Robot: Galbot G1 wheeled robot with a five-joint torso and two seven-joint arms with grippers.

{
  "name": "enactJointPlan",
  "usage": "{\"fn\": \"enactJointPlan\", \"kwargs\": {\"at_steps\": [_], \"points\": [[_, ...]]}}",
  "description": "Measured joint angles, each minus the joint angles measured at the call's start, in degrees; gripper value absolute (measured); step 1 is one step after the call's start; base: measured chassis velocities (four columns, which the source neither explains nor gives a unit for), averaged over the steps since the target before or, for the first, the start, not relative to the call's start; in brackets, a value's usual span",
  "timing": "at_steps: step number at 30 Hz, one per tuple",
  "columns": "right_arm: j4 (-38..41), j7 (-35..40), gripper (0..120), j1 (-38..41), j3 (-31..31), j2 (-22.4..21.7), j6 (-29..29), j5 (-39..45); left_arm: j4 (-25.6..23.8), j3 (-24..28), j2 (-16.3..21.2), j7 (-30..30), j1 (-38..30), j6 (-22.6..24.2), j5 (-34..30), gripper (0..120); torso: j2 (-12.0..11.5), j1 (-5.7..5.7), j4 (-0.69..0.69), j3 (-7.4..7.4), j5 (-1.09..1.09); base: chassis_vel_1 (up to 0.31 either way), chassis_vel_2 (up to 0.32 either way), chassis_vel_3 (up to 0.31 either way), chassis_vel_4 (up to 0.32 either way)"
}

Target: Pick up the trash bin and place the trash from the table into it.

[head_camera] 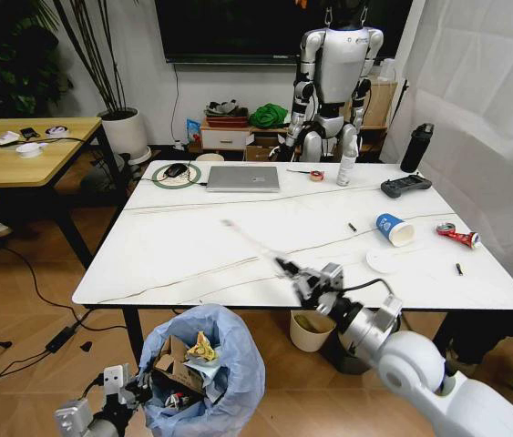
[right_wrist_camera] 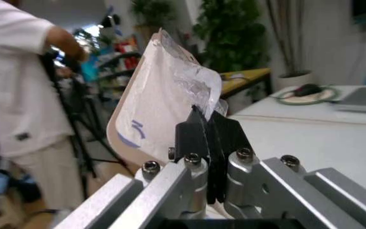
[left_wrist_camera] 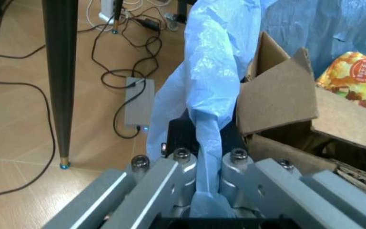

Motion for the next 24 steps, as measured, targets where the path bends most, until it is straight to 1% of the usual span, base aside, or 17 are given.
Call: {"fn": "enactJointPlan", "kwargs": {"at_steps": [1,3,5,7,10,16,24], "points": [[1.1,-0.4,0,1.0,-3.3,0.0,0.5,1.7,-0.2,-0.1,0.1,-0.2,-0.1,0.1,-0.2,0,0.0,-0.01,0.00,0.00,0.01,0.000,0.000,0.000,0.000],[1.0,-1.3,0,3.0,-9.9,0.5,1.6,3.0,-0.6,-0.3,0.3,-0.7,-0.1,0.4,-0.7,0,0.0,-0.01,0.00,0.00,0.00,0.000,0.000,0.000,0.000],[0.7,-1.4,0,3.3,-10.9,0.7,1.7,3.0,-0.7,-0.3,0.3,-0.8,-0.1,0.4,-0.8,0,0.0,-0.01,0.00,0.00,0.00,0.000,0.000,0.000,0.000],[-1.4,-1.4,0,5.2,-15.9,2.3,2.2,2.8,-0.9,-0.5,0.3,-0.9,0.1,0.5,-0.8,0,0.0,-0.01,0.00,0.01,0.01,0.000,0.000,0.000,0.000],[-4.4,-0.3,0,6.8,-19.9,4.3,2.1,1.6,-1.1,-0.8,0.5,-1.1,0.4,0.6,-0.8,0,0.0,-0.01,0.01,0.01,0.00,0.000,0.000,0.000,0.000],[-9.5,1.3,0,6.6,-21.2,5.1,1.7,-2.2,-1.7,-1.2,0.6,-1.4,0.4,0.6,-1.1,0,0.0,0.00,0.00,0.01,0.01,0.000,0.000,0.000,0.000],[-10.9,2.0,0,4.3,-21.1,4.6,1.4,-4.9,-1.5,-1.2,1.1,-1.5,-0.1,0.6,-1.5,0,0.0,0.00,0.00,0.01,0.01,0.000,0.000,0.000,0.000]]}}
